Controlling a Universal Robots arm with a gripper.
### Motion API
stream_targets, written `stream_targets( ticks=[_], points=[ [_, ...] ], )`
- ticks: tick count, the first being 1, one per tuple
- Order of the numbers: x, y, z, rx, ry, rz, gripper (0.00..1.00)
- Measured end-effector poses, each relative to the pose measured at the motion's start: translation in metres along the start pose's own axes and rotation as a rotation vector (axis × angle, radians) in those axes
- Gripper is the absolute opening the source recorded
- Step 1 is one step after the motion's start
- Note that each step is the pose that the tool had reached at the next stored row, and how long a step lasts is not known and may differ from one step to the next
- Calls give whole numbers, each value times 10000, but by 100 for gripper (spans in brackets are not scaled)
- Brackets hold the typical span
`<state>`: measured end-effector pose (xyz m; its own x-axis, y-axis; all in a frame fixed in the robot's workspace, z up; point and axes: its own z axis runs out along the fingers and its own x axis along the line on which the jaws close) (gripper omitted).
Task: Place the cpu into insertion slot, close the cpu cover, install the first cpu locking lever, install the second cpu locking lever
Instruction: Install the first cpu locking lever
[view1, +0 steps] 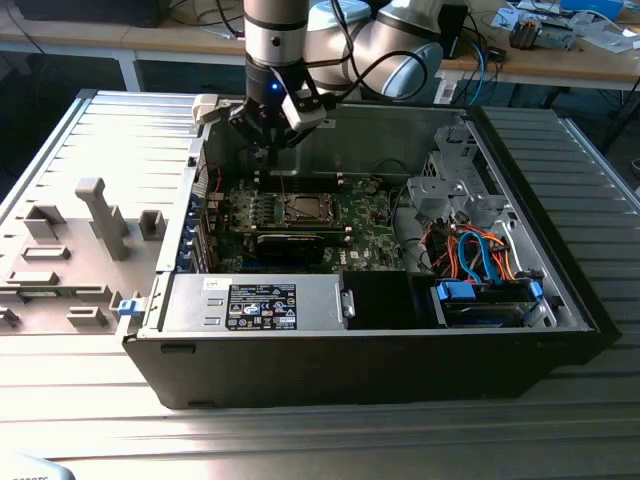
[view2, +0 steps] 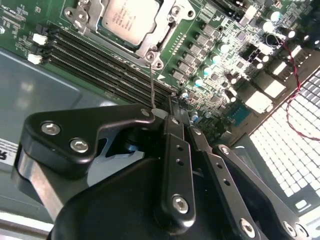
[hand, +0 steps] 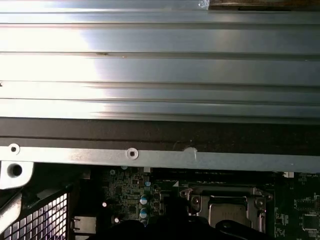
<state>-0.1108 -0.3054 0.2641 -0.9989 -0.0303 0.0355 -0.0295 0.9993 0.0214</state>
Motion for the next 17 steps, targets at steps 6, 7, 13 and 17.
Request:
stream_targets(
  ticks=[6,7,13,17],
  points=[
    [-54,-1,-2,1,0,0,11],
    [-62,-2,-2,1,0,0,11],
    [-109,-3,-4,4,0,0,11],
    [-138,-3,-5,6,0,1,11]
  ],
)
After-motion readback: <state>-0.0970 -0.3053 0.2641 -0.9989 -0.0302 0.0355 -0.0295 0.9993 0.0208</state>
